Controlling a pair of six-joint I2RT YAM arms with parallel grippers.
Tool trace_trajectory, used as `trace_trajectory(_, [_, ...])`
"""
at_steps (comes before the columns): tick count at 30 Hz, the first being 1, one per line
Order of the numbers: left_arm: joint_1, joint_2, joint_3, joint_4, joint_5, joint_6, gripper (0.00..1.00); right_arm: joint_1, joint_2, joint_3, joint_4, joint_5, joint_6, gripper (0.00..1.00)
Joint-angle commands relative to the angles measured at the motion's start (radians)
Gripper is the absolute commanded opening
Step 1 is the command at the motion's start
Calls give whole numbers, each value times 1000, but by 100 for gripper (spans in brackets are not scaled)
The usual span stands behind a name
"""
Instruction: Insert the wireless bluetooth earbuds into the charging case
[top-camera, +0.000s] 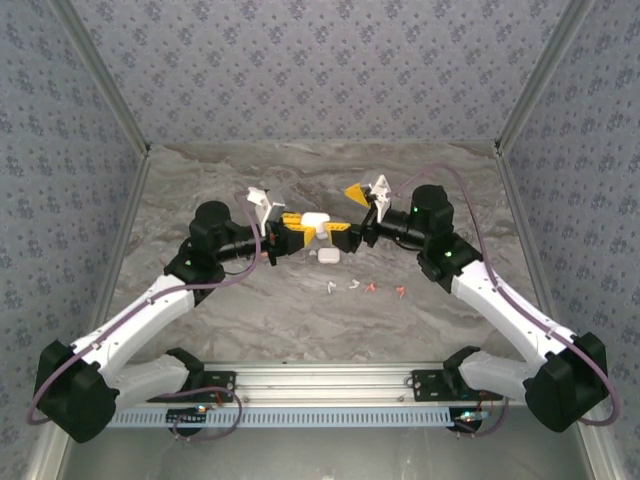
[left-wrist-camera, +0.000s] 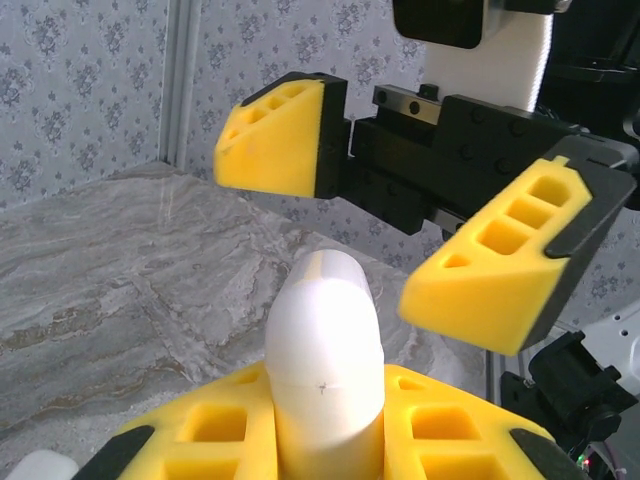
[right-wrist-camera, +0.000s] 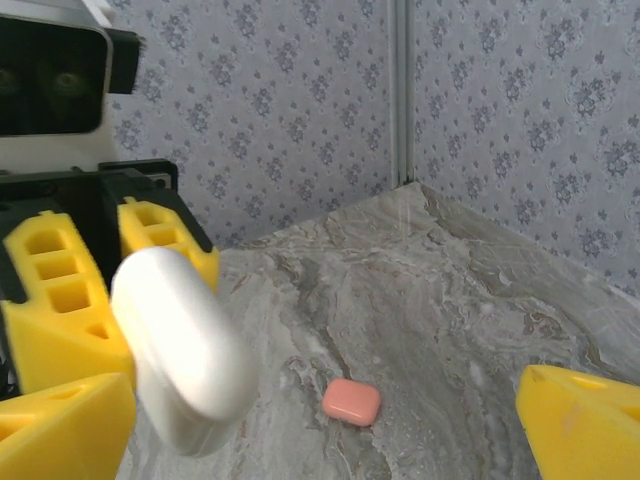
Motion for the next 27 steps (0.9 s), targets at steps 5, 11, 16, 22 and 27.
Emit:
trace_trajectory(5, [-13,-52,-11,26,5,33,0,8,28,63,-13,52,-12,100])
trace_trajectory(11, [-14,-65,-17,23,9,38,0,5,59,96,-40,70,-30,100])
trace_trajectory(16, [-15,-67,-16,19,10,41,0,-1,81,127,-47,67,-34,100])
trace_trajectory(22, [-16,-69,-15,17,12,44,0,-5,102,153,-60,65,-43,100])
trace_trajectory(27, [-16,-69,-13,15,10,45,0,-11,112,171,-70,59,-49,100])
